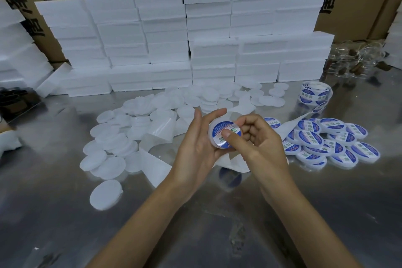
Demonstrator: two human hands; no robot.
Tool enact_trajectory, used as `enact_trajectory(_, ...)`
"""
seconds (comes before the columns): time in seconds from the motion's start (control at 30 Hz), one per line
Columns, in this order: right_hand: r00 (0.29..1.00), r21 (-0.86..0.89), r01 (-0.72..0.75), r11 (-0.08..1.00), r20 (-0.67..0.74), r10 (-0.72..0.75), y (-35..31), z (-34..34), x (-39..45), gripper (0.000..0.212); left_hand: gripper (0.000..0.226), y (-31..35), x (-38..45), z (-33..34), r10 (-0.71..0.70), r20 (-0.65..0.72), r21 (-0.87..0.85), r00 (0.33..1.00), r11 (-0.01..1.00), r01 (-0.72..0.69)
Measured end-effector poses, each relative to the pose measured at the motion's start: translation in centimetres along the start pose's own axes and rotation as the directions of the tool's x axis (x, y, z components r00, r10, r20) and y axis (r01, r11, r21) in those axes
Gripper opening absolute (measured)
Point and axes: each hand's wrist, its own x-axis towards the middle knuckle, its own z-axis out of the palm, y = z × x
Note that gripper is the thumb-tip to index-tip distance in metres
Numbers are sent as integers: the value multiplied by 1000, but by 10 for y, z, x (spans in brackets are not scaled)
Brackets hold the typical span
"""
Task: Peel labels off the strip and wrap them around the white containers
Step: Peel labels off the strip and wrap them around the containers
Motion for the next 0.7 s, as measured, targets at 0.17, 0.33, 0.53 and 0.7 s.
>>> enact_trajectory(0.17,999,-34,31,999,-21,-32,4,0,2,20,67,-2,-2,1,-3,8,-10,1000,1000,3)
enact_trajectory(0.33,991,-162,117,980,-49,-127,12,-1,2,21,65,-1,-3,4,-12,18,-67,1000,998,14)
enact_trajectory(0.53,955,-461,222,859,-73,-287,25,2,-1,26,65,2,-3,4,-41,-6,-209,999,977,39)
enact_trajectory(0.7,951,-584,153,797,-131,-279,26,-1,1,67,62,5,-2,1,-77,-17,-343,997,937,66)
